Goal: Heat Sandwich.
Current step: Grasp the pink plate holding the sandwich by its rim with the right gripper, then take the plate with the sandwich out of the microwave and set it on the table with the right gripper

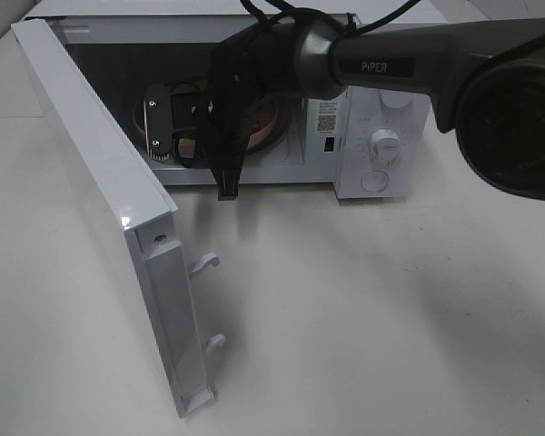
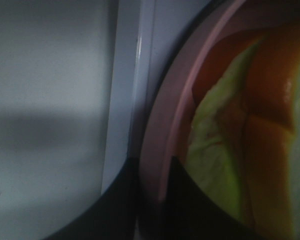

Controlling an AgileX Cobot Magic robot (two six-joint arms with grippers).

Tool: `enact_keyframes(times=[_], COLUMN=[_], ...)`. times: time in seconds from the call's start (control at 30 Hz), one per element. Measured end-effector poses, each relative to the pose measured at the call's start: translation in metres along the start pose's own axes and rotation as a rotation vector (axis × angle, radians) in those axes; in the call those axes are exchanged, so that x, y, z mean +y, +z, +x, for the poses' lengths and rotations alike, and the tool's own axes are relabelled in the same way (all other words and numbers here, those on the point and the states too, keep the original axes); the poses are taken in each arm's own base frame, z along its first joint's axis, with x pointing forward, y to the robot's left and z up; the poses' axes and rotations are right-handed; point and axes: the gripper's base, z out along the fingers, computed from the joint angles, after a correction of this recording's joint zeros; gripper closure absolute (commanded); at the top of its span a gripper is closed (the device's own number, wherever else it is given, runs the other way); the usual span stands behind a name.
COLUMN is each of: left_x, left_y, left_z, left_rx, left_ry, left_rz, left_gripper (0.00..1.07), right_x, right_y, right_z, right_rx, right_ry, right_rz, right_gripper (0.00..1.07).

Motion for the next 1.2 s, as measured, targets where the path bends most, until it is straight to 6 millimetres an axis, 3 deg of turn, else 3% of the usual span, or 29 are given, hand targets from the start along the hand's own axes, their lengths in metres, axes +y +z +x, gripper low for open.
enact_keyframes(times=[0.7,1.2], left_x=[0.000,0.000], left_y=[0.000,0.000], left_z=[0.000,0.000], left_rx=[0.000,0.000], left_ry=[0.000,0.000], left_rz=[0.000,0.000], left_gripper=[0.08,0.08], right_x=[0.001,0.017], right_y=[-0.003,-0.032], right_z=[0.002,0.014], right_rx=[0.008,-0.007], right_ry=[-0.076,-0.220], right_rz=[-0.008,-0.061], right_gripper=[1.07,1.07])
